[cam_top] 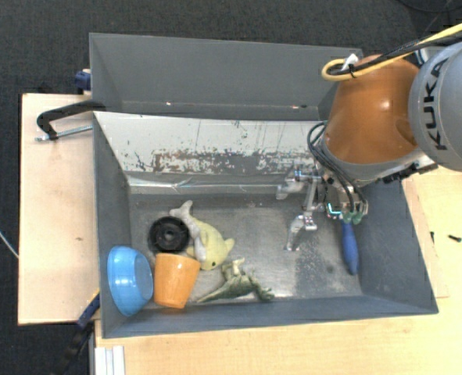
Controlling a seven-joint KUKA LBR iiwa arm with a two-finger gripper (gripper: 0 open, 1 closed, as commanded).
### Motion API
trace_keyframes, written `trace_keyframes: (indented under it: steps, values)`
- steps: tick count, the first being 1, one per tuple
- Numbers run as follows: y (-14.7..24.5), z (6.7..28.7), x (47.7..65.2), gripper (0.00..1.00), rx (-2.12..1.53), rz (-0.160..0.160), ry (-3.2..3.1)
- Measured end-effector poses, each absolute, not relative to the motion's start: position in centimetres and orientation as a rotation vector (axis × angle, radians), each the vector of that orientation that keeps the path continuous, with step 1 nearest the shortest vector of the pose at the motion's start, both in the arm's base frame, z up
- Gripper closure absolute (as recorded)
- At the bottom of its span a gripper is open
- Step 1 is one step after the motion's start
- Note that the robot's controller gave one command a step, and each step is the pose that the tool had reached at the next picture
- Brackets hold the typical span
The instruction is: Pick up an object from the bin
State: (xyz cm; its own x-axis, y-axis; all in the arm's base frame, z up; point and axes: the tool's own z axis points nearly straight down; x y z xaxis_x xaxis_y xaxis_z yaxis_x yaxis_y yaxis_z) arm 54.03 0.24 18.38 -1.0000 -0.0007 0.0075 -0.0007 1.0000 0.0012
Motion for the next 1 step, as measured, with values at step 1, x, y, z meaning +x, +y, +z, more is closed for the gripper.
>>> trace_keyframes:
  steps: [1]
  values:
    - [-13.77, 10.04, 59.37, 0.00, 0.397, 0.001, -3.122]
